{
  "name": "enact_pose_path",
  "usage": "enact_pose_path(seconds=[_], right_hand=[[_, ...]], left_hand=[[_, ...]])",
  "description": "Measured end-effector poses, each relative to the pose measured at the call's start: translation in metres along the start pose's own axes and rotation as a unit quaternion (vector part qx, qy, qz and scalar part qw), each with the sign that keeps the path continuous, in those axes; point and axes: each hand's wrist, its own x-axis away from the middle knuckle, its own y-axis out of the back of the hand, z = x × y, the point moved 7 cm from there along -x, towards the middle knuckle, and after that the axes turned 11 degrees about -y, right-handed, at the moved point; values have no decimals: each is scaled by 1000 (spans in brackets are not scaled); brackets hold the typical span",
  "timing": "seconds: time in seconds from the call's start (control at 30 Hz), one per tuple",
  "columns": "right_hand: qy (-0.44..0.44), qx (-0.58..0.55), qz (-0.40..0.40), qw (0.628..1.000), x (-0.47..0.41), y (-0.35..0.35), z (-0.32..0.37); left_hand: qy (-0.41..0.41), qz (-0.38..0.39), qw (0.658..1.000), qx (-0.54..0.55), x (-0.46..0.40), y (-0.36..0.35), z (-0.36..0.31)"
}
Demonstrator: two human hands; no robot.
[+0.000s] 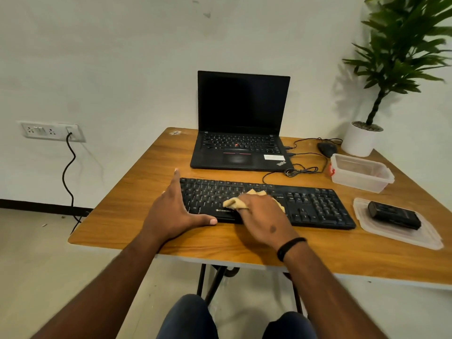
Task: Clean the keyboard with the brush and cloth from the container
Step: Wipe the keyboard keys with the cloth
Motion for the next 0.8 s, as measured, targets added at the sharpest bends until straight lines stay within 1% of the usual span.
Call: enact_pose_path(seconds=[0.03,0.07,0.1,0.13,0.2,0.23,0.27,0.3,0.33,0.43,0.5,0.6,0.67,0.73,0.77,0.8], right_hand=[[-6,-36,23,999,2,9,-5],[-19,-84,28,996,0,21,-12],[-39,-130,2,991,-5,34,-21],[-65,-157,-50,984,-13,48,-34],[-142,-144,-174,964,-27,69,-61],[-182,-131,-219,950,-31,74,-72],[-208,-126,-240,940,-35,73,-78],[-221,-126,-236,938,-38,67,-78],[-213,-114,-216,946,-42,57,-73],[-144,-22,-120,982,-46,14,-41],[-99,24,-95,990,-36,-1,-21],[-47,17,-73,996,-19,-2,-16],[-12,23,-32,999,-7,1,-21],[-5,-26,14,1000,-2,15,-31],[-13,-59,24,998,-3,23,-37],[-25,-84,13,996,-6,34,-44]], left_hand=[[-1,1,1000,1,0,0,0],[-3,2,1000,2,0,1,0],[-9,3,1000,-6,1,1,0],[-26,2,999,-30,2,1,-4],[-90,-10,988,-125,4,-2,-17],[-127,-21,978,-165,6,-5,-27],[-157,-30,970,-183,7,-10,-36],[-179,-37,965,-188,8,-14,-45],[-193,-39,962,-188,7,-18,-53],[-210,-13,958,-196,2,-33,-65],[-198,14,961,-190,-1,-37,-62],[-180,32,967,-179,-2,-39,-55],[-178,38,967,-179,-1,-39,-55],[-181,36,968,-172,0,-38,-57],[-183,36,967,-172,1,-38,-58],[-184,37,966,-176,1,-38,-60]])
